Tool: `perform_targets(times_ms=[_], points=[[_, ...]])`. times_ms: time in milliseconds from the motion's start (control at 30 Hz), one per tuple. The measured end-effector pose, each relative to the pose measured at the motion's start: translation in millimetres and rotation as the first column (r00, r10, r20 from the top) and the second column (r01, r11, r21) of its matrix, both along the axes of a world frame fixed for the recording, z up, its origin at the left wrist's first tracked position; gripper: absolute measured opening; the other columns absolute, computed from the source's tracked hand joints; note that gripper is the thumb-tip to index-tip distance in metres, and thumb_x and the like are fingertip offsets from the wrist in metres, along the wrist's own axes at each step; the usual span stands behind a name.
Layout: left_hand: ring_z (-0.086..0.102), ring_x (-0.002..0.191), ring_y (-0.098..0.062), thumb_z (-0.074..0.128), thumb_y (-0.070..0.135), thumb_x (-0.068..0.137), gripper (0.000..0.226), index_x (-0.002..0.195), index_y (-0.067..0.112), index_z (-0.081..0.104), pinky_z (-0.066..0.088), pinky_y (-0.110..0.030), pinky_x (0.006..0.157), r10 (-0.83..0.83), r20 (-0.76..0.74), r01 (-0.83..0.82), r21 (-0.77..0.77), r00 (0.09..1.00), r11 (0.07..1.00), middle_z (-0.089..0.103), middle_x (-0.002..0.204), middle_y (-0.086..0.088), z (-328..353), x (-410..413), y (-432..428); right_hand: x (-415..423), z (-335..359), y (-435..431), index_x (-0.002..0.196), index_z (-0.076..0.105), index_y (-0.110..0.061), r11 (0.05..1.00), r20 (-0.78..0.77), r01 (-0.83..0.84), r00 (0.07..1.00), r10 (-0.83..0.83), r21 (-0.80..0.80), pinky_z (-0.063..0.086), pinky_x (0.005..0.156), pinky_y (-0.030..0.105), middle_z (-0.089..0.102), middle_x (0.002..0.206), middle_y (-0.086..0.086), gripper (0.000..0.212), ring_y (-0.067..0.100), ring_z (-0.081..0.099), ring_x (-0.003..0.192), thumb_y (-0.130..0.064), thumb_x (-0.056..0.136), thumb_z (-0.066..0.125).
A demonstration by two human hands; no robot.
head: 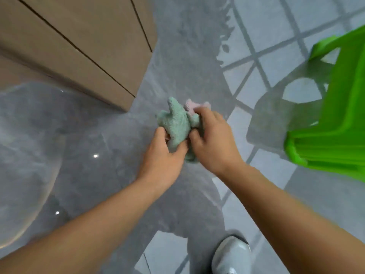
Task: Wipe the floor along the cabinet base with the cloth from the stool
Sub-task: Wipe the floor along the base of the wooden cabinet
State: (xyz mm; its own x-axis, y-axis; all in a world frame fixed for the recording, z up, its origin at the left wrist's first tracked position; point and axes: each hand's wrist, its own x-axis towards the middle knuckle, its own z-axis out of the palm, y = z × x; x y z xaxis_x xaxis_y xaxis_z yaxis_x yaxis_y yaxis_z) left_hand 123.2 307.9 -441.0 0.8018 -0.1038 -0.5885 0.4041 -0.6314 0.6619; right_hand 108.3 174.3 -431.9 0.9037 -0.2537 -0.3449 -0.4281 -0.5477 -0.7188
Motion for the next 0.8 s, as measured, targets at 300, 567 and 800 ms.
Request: perform_targets(times_ms=[300,567,800], points=[[0.017,0.155,-0.039,0.041,0.058,0.087,0.084,0.158,0.017,0.024,0.014,-0.055,0.124,-0.516,0.276,0.168,0.735,0.811,0.656,0.021,0.168,-0.015,-168.9,18.3,92.7,102.9,-182.2,67.7,0.153,0.026,-0.017,0.748,0.039,-0.351,0.893,0.448,-0.562,0.003,0.118,0.06,0.016,0.162,0.021,0.073,0.038,0.009,0.15,-0.06,0.094,0.031],[0.029,0.151,-0.039,0.051,0.052,0.085,0.076,0.152,0.018,0.041,0.022,-0.055,0.122,-0.467,0.471,0.052,0.66,0.748,0.75,0.034,0.164,-0.013,-172.6,20.4,95.3,221.7,-184.8,-14.3,0.153,0.022,-0.03,0.731,0.02,-0.159,0.973,0.23,-0.664,0.005,0.117,0.057,0.018,0.164,0.012,0.063,0.033,0.01,0.15,-0.055,0.095,0.026],[0.026,0.153,-0.037,0.05,0.053,0.086,0.076,0.152,0.019,0.039,0.019,-0.054,0.123,-0.454,0.472,0.024,0.673,0.756,0.739,0.032,0.165,-0.011,-174.6,18.2,92.7,211.5,-173.5,15.0,0.156,0.009,-0.022,0.74,-0.124,-0.31,0.947,0.297,-0.597,-0.002,0.116,0.061,-0.003,0.164,0.018,0.084,0.037,-0.007,0.15,-0.069,0.089,0.028]])
